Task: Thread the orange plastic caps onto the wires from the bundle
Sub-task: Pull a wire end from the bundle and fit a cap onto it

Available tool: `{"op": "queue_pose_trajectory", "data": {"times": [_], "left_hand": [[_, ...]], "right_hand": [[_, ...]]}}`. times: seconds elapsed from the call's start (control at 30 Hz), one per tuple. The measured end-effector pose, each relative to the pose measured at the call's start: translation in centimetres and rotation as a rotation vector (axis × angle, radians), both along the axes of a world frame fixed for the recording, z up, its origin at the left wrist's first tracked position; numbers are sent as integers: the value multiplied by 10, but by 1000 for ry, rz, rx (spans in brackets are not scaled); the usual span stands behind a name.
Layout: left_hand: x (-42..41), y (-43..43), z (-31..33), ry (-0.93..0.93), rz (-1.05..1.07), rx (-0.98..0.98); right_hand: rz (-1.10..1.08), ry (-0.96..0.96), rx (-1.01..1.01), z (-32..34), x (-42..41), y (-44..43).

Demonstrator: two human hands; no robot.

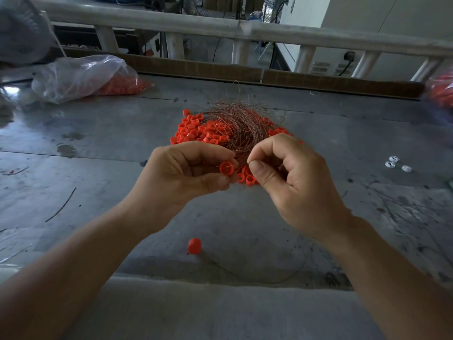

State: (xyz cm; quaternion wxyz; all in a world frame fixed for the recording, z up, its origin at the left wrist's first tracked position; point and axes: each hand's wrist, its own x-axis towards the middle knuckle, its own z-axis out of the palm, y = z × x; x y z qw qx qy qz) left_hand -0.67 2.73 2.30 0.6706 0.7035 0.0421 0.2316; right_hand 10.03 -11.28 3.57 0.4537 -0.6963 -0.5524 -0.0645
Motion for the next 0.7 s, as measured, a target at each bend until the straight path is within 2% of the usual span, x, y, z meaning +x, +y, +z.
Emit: {"op": "queue_pose_trajectory", "data": {"times": [0.33,0.7], "left_hand": [[1,4,-3,8,-55,-106],[0,0,-2,-11,-61,-12]], "right_hand": [[-3,47,-7,-3,1,0],[14,150,7,-2,-1,0]]}}
